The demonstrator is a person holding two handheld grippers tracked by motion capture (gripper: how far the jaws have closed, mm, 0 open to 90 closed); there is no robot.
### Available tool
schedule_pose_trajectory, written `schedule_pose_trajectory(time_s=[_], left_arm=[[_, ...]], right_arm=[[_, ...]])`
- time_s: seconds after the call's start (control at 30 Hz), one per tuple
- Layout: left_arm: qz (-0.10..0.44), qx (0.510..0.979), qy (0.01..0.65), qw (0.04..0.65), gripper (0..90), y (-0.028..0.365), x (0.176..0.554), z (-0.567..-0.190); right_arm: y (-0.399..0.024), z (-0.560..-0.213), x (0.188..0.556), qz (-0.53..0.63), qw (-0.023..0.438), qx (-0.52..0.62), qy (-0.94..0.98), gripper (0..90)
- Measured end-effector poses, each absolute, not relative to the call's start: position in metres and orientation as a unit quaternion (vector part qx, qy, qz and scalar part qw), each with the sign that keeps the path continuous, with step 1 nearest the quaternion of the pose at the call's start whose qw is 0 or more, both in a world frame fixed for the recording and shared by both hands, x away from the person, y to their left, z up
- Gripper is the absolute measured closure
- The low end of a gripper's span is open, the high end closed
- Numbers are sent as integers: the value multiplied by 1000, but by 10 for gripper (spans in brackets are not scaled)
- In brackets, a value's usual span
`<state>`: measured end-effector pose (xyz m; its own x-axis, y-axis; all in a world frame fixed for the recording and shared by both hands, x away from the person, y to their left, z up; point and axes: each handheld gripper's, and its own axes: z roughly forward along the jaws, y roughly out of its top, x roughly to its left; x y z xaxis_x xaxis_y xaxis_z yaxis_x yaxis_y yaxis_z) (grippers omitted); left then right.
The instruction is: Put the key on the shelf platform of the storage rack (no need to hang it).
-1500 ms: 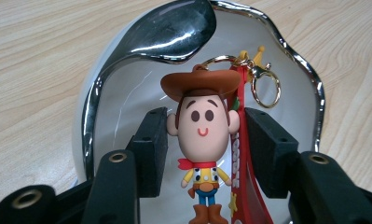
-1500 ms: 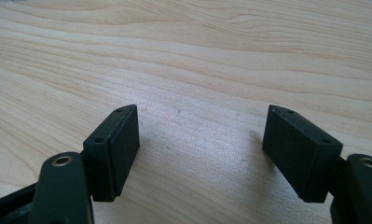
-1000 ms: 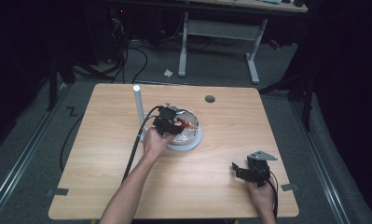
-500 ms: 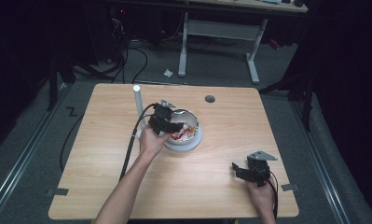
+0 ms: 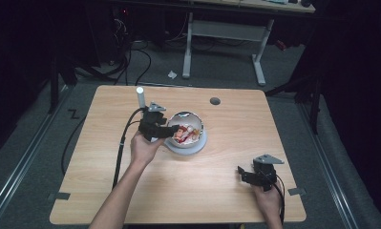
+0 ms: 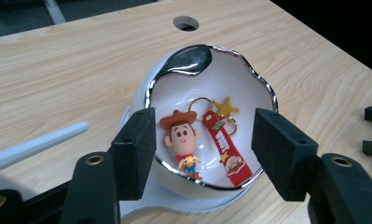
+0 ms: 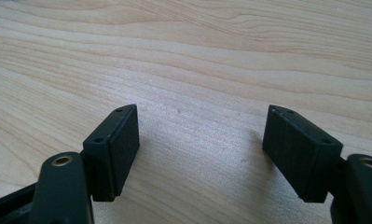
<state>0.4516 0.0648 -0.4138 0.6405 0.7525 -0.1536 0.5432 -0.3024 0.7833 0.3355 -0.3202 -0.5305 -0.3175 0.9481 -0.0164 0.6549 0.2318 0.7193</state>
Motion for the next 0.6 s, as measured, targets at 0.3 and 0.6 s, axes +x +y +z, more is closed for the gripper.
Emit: schedule_pose_trajectory(time_s=[0.3, 0.6], left_arm=[[127, 784, 415, 444, 405, 90, 440, -409], [125, 767, 429, 460, 399, 112, 430, -407]], right_arm=[[-320, -531, 335, 313, 235, 536, 748, 275], [-320, -531, 335, 313, 235, 536, 748, 275]])
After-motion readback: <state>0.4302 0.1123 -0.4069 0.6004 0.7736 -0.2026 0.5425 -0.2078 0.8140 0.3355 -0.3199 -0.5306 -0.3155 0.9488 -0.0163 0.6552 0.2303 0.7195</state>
